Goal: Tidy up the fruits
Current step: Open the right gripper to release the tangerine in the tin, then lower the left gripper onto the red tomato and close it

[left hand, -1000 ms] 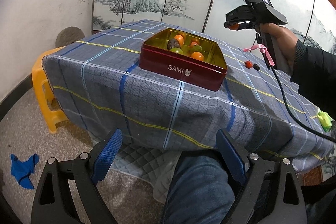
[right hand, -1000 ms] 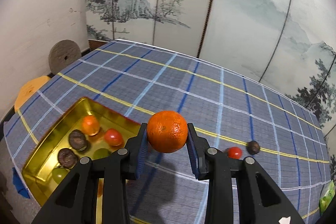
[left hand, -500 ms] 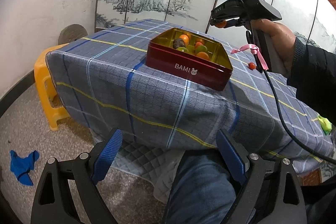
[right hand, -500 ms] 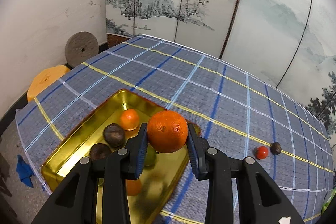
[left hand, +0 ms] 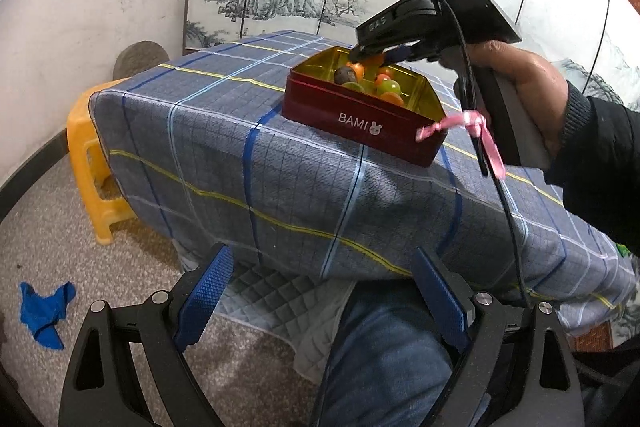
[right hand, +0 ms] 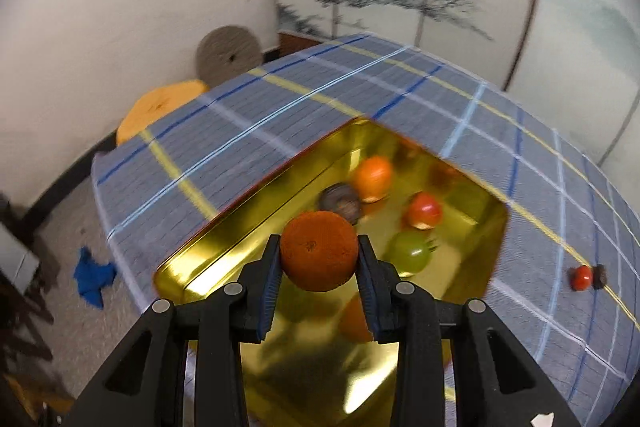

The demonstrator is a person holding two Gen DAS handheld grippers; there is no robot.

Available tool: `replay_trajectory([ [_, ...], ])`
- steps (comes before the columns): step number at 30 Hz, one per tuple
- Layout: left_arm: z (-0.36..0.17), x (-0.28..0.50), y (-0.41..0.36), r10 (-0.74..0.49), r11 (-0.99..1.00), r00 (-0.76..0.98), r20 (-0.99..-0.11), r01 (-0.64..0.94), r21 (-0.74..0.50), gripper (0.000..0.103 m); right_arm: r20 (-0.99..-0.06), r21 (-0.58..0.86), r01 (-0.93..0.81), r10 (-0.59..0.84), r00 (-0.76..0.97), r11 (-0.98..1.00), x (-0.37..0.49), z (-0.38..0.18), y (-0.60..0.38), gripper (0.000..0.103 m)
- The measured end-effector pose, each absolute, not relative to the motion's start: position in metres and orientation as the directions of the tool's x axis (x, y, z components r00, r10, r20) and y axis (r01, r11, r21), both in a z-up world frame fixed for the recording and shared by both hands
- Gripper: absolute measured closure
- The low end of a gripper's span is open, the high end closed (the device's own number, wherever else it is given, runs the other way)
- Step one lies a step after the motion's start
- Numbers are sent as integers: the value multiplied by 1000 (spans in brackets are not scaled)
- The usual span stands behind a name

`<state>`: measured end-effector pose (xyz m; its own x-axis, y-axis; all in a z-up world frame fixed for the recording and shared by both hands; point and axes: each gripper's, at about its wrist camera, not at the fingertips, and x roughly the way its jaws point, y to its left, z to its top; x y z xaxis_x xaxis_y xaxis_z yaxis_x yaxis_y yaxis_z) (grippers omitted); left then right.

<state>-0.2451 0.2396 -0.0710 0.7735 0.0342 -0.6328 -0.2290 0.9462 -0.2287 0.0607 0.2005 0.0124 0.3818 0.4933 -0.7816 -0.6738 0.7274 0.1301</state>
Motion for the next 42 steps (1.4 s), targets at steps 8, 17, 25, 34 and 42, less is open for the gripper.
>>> replay_trajectory([
  [8, -73, -243, 238, 34, 948, 767, -641, -229, -223, 12, -810, 252, -692, 539, 231, 676, 51, -12, 205, 69],
  [17, -72, -242, 237, 44, 949, 762, -646, -234, -212, 12, -815, 273, -673, 537, 217, 687, 51, -15, 187, 69],
  [25, -68, -238, 225, 49, 963, 757, -651, -208, -170, 12, -818, 299, -691, 550, 169, 658, 46, -27, 173, 66],
  [34, -55, -217, 216, 47, 979, 763, -644, -164, -123, 12, -633, 298, -588, 617, 468, 752, 70, 19, 46, 15],
  [42, 13, -136, 167, -98, 994, 825, -556, 60, -86, 12, -722, 219, 36, 137, 679, 975, 151, -54, -212, 14],
])
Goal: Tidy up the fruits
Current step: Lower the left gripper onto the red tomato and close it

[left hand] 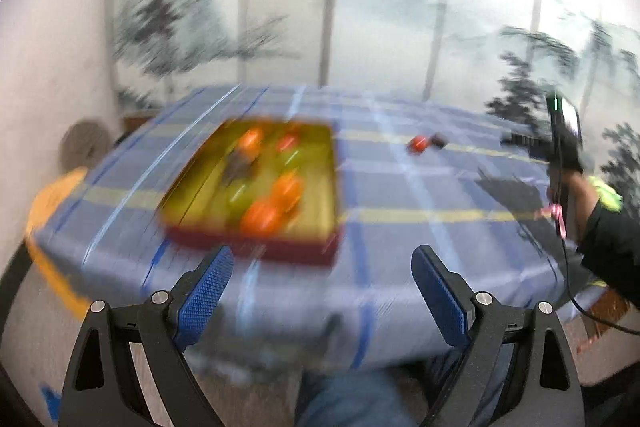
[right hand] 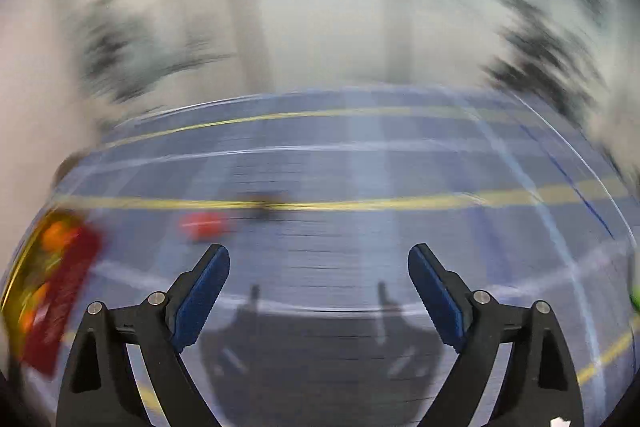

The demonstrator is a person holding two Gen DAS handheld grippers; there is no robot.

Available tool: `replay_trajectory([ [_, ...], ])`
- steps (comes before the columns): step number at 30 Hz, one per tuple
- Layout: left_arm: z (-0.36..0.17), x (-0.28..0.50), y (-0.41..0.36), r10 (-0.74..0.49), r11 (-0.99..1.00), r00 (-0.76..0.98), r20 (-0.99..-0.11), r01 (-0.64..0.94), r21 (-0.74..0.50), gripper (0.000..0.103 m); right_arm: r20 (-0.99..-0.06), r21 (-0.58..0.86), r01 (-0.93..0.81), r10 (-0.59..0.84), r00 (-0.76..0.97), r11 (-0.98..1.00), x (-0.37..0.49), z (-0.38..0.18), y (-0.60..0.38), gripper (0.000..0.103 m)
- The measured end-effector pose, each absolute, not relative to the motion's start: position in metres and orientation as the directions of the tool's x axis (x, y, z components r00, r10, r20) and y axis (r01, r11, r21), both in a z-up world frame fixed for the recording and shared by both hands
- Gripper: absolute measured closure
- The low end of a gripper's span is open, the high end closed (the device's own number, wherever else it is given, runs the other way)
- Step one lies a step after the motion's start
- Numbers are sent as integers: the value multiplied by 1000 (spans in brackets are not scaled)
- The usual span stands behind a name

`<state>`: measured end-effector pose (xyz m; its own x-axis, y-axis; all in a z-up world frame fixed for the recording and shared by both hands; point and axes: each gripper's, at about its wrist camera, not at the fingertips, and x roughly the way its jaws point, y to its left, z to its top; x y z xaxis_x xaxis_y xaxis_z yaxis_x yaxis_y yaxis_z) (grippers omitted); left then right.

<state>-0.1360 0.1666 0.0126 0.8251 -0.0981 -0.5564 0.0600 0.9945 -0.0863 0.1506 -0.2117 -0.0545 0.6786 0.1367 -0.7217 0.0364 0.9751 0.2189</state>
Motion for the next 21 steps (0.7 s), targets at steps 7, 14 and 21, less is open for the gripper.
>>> replay_trajectory([
  [7, 58, -18, 83, -259, 963, 795, -548, 256, -83, 11, -778, 333, 354, 42, 627, 874, 149, -107, -357, 13],
  [14, 18, 111, 23, -264, 964, 704, -659, 218, -153, 11, -746, 433, 372, 94, 659, 821, 138, -114, -382, 7],
  [21, -43, 182, 1, -170, 985, 635, -754, 106, -133, 14, -735, 454, 363, 112, 669, 814, 135, -118, -387, 5],
])
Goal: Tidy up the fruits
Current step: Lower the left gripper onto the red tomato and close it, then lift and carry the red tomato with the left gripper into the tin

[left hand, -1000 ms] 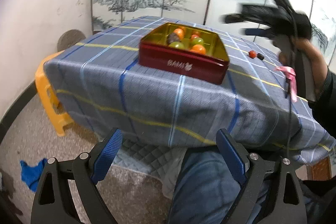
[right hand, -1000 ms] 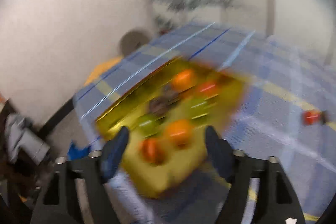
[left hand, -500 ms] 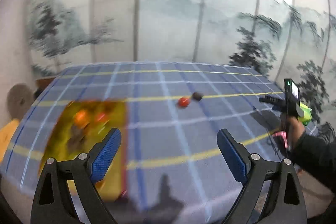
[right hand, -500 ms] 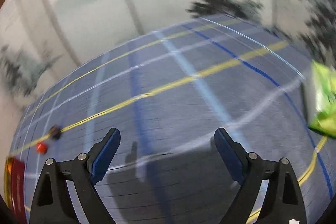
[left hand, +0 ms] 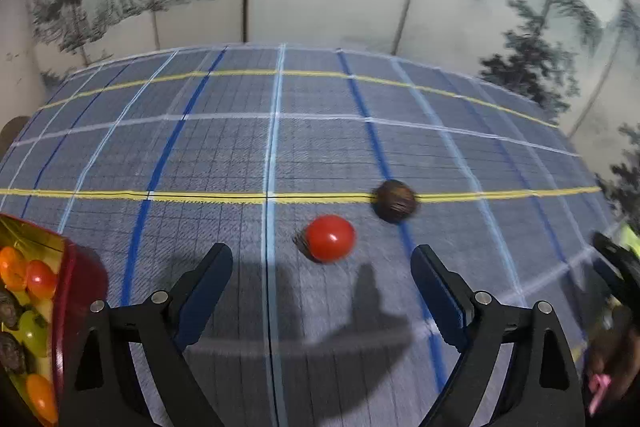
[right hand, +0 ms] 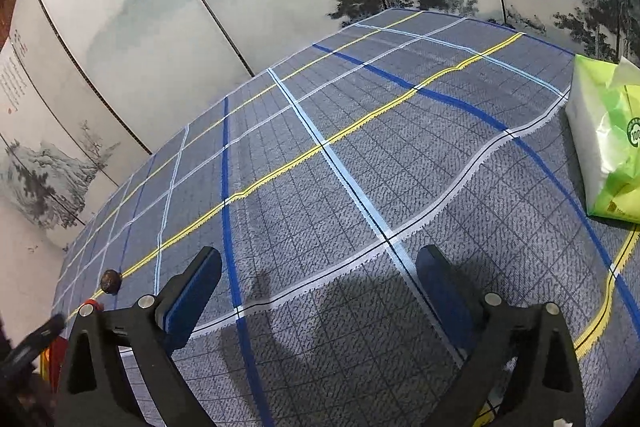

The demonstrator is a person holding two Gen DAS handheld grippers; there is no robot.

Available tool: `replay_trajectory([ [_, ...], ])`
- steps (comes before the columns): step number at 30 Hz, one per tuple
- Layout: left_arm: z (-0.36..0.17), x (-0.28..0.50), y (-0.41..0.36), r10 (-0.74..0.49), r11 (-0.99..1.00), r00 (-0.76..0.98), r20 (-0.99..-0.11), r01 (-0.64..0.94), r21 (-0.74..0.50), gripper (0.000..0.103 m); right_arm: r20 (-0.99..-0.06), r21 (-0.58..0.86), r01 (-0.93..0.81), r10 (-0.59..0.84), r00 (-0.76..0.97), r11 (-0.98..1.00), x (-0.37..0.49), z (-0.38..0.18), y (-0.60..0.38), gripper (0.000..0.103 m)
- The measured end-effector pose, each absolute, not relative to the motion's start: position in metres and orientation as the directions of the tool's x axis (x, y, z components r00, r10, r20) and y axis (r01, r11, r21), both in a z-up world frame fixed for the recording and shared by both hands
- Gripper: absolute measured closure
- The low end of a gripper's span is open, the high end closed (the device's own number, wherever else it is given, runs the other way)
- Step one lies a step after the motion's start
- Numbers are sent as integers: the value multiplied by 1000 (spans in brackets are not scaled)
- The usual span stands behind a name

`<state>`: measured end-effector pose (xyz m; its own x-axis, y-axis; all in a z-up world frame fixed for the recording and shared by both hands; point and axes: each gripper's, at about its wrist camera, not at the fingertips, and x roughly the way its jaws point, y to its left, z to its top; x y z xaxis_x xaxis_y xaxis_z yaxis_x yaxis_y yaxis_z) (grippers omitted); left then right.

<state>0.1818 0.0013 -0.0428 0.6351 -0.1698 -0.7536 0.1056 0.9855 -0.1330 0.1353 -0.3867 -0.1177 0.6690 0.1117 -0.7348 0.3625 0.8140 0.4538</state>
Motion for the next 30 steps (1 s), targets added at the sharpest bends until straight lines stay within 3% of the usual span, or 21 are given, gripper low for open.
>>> replay_trajectory([
  [4, -60, 198, -8, -128, 992, 619, -775, 90, -92, 25, -733, 458, 352, 122, 669, 816, 138, -118, -387, 4],
  [9, -70, 206, -23, -102, 992, 617, -780, 124, -32, 68, -734, 455, 341, 130, 667, 822, 140, -119, -385, 4],
  [19, -47, 191, -41, -76, 980, 664, -744, 186, 66, 69, -731, 460, 332, 138, 669, 824, 142, -121, -382, 4],
  [30, 20, 175, -12, -20, 990, 738, -674, 109, 89, 69, -730, 460, 332, 139, 669, 823, 142, -121, -382, 4],
])
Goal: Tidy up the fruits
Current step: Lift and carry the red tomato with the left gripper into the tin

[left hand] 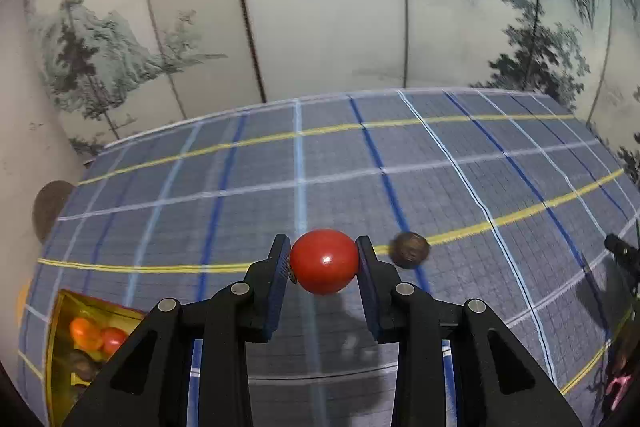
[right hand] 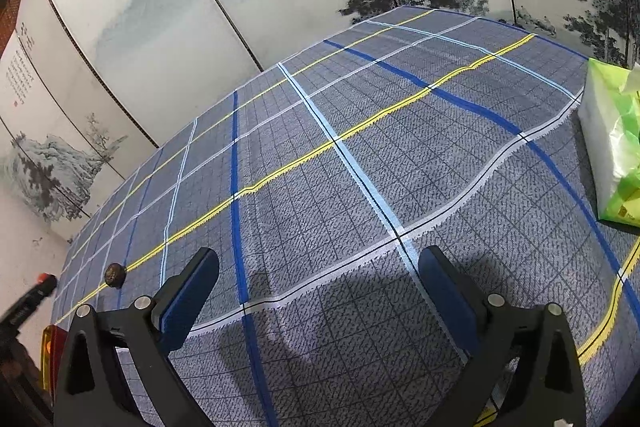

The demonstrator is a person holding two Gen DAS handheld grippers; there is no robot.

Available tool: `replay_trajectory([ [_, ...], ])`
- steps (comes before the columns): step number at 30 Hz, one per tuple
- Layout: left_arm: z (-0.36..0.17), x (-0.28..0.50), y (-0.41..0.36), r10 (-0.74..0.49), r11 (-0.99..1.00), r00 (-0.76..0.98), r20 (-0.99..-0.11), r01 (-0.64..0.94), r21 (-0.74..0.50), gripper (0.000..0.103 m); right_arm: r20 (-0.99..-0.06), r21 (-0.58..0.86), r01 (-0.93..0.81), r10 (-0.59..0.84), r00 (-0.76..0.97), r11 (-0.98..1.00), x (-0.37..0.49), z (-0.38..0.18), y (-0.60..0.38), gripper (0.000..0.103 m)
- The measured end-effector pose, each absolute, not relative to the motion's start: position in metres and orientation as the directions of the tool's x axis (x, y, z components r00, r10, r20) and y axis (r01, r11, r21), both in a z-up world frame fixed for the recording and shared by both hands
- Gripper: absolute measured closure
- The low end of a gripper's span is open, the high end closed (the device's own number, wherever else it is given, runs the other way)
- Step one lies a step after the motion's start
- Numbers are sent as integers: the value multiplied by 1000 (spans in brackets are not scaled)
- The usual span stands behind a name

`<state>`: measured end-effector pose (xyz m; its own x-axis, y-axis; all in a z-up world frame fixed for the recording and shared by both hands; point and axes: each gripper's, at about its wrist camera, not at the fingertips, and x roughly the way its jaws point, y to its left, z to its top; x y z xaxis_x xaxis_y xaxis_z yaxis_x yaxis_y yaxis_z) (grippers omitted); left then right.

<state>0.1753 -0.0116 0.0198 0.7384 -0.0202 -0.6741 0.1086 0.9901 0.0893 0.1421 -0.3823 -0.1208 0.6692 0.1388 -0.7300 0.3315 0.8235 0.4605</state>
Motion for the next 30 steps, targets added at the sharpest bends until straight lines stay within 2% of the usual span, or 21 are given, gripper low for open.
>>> replay_trajectory([
  [14, 63, 154, 68, 91, 994, 772, -629, -33, 103, 69, -735, 452, 331, 135, 664, 828, 143, -122, -380, 2],
  [30, 59, 134, 134, 161, 987, 745, -648, -124, 102, 69, -737, 449, 331, 134, 662, 830, 143, -123, -380, 1],
])
